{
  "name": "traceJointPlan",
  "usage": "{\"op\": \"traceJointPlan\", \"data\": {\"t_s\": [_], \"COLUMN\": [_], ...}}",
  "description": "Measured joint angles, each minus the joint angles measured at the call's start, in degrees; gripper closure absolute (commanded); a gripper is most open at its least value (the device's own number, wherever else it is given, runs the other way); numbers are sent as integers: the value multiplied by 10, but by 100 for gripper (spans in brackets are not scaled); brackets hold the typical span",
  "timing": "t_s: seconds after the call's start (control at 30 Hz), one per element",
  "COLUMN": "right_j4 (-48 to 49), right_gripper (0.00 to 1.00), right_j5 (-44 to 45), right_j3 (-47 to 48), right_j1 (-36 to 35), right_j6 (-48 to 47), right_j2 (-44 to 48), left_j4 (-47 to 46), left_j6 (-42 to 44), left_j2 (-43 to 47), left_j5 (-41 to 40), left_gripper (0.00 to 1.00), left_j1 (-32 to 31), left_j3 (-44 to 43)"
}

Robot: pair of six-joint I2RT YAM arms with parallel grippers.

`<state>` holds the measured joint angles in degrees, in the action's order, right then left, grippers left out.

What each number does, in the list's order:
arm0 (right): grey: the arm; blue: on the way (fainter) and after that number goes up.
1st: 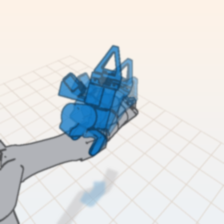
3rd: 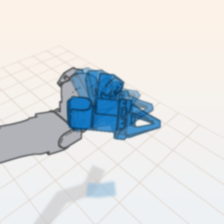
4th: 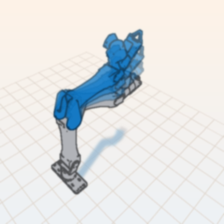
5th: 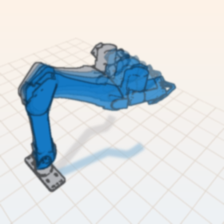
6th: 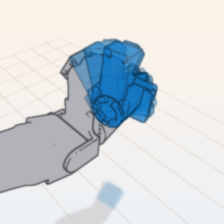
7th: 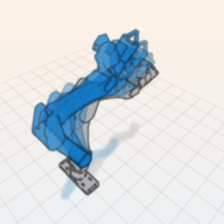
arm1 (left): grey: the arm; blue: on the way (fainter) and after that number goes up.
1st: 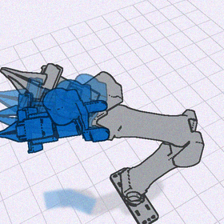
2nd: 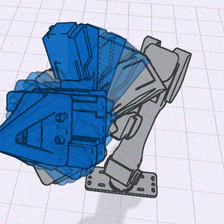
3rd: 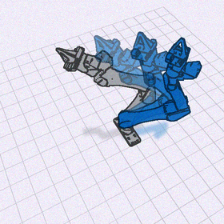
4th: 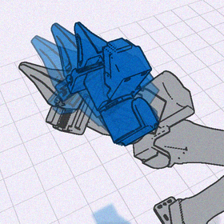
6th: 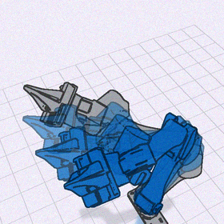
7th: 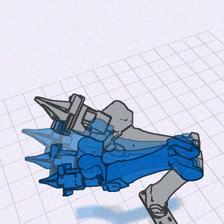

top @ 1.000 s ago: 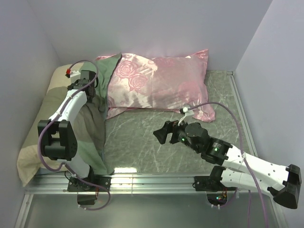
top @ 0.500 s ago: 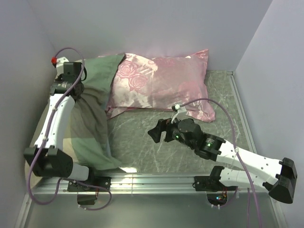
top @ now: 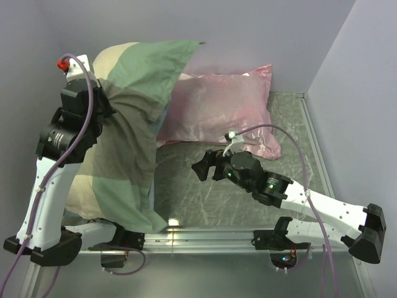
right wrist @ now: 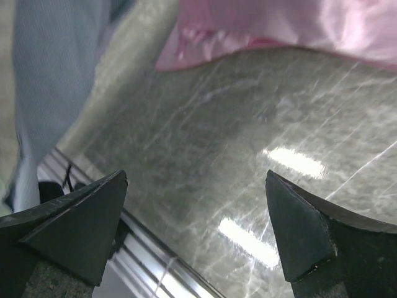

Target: Remove the pillowcase from the pillow

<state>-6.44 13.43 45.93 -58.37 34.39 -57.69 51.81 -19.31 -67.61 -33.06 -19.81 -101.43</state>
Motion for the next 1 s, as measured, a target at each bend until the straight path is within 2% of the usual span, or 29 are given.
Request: {"op": "traceJointPlan", "data": {"t_s": [0.1, 0.47, 0.67, 0.87, 0.97, 1.0], "right_j4": [-2, 9, 10, -23, -37, -44], "right_gripper": [0, 0, 1, 7, 30, 52], "right_j5": [24, 117, 156, 169, 170, 170], "right_j3": [3, 28, 1, -21, -24, -24], "right_j1": [0, 24, 28, 28, 28, 28], "right_j6": [0, 13, 37, 61, 63, 62], "right_j2": [26, 127, 145, 150, 167, 174], "left_j4": [-1, -1, -26, -44, -51, -53], "left_j6": [1, -14, -24, -29, -30, -30], "left_j2": [19, 64, 87, 105, 106, 106], "left_j5": [30, 186, 239, 268, 282, 289], "left_gripper": [100, 100, 100, 100, 99, 100], "left_j1": [-23, -134, -195, -221, -228, -233], "left_j3": [10, 132, 176, 212, 219, 222]}}
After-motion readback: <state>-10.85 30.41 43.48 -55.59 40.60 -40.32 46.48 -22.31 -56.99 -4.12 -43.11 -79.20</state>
